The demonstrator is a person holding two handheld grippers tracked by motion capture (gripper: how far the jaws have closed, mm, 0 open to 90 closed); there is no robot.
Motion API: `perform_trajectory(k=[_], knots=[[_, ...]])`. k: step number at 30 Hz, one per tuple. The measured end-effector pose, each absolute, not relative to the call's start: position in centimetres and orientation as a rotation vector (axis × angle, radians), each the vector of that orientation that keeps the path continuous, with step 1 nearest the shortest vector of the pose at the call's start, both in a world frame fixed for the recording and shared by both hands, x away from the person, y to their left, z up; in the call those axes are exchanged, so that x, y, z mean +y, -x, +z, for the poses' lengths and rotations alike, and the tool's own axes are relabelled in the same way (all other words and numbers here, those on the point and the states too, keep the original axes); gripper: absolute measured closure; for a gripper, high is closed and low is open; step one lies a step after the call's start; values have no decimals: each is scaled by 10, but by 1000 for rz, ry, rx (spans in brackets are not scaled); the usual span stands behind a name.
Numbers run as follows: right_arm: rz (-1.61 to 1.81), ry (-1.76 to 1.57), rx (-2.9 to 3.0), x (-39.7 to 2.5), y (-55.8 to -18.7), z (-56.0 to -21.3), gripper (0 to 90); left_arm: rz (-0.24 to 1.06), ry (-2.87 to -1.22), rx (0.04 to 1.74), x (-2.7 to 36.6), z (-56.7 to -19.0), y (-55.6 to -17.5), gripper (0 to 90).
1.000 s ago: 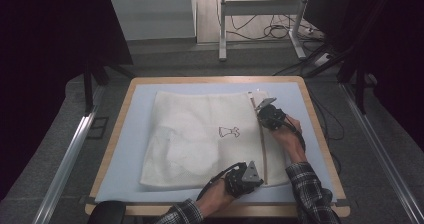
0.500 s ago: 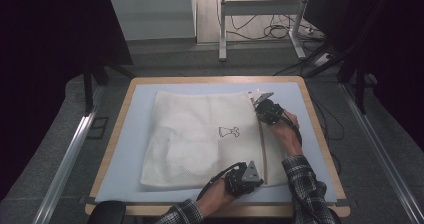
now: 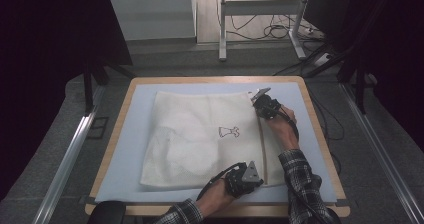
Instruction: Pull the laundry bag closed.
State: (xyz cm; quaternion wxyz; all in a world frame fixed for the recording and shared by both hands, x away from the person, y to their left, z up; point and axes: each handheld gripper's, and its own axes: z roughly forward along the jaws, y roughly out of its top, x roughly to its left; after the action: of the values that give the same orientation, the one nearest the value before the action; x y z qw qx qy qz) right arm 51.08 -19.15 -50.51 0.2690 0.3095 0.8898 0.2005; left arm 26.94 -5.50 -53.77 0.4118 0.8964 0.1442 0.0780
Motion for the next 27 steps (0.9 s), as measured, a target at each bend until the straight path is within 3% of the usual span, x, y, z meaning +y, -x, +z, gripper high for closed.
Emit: perform_trajectory(k=[27], knots=[[541,-829,2384,-190,-541,-505,858,182,-2252,371,-55,-538,-270,900]])
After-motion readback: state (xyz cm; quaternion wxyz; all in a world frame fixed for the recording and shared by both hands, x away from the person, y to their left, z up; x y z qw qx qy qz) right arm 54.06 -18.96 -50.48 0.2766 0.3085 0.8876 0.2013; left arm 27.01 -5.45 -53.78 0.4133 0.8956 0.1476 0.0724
